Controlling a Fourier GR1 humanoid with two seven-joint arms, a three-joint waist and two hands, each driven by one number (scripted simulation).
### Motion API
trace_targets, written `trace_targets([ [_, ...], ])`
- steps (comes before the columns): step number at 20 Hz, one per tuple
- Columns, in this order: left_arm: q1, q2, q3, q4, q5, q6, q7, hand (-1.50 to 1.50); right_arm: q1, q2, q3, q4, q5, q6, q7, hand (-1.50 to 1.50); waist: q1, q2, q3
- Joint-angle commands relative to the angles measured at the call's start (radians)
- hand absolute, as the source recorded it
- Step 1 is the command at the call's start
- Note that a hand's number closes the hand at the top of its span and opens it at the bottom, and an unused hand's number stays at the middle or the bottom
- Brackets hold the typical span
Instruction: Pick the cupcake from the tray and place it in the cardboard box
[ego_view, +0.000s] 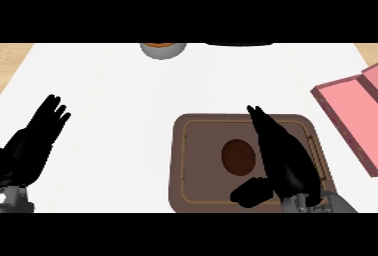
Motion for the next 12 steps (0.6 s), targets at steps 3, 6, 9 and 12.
trace_targets([
  [3,0.011,-0.001,-0.01,-0.04,0.004,-0.018,0.025,0.0,-0.036,0.039,0.003,0.076,0.023,0.108,0.191,-1.5,0.003,-0.001,0.0],
  [6,0.011,0.002,0.019,0.015,0.005,-0.037,-0.011,0.0,-0.058,0.072,-0.021,0.113,0.022,0.117,0.189,-1.5,0.002,0.001,0.0],
  [9,0.007,-0.002,0.003,-0.014,-0.008,-0.022,0.022,0.0,-0.098,0.136,0.001,0.18,0.052,0.127,0.211,-1.5,0.007,0.001,0.0],
  [12,-0.018,-0.019,0.003,0.01,-0.018,-0.005,0.022,0.0,-0.098,0.161,-0.022,0.182,0.06,0.133,0.219,-1.5,-0.003,0.001,0.0],
])
